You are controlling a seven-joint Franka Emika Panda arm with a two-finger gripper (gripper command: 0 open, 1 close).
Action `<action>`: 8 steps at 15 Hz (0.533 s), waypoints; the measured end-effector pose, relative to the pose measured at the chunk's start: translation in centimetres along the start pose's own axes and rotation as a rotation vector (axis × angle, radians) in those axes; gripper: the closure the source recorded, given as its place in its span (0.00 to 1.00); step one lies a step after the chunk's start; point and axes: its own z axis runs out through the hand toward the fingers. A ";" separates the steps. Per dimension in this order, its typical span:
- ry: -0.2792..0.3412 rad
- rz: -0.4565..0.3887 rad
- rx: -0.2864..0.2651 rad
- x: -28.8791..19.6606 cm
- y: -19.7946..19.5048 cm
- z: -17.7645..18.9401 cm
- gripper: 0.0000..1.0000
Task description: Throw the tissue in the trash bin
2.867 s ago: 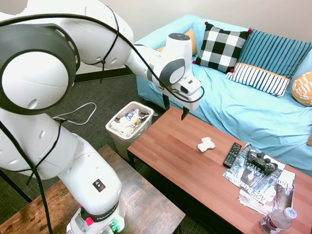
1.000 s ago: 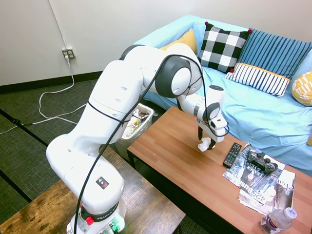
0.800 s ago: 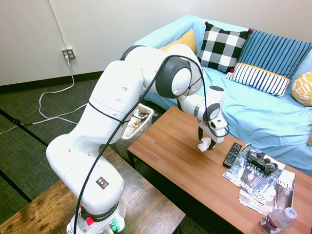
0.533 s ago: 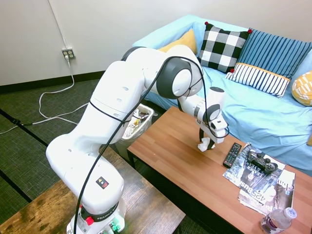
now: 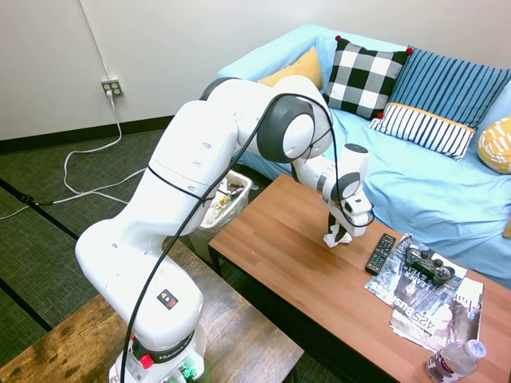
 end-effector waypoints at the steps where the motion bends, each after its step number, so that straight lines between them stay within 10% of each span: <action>1: -0.003 -0.002 0.003 -0.1 -0.1 0.0 1.00; 8: 0.013 -0.106 0.118 -4.8 -0.6 -6.2 1.00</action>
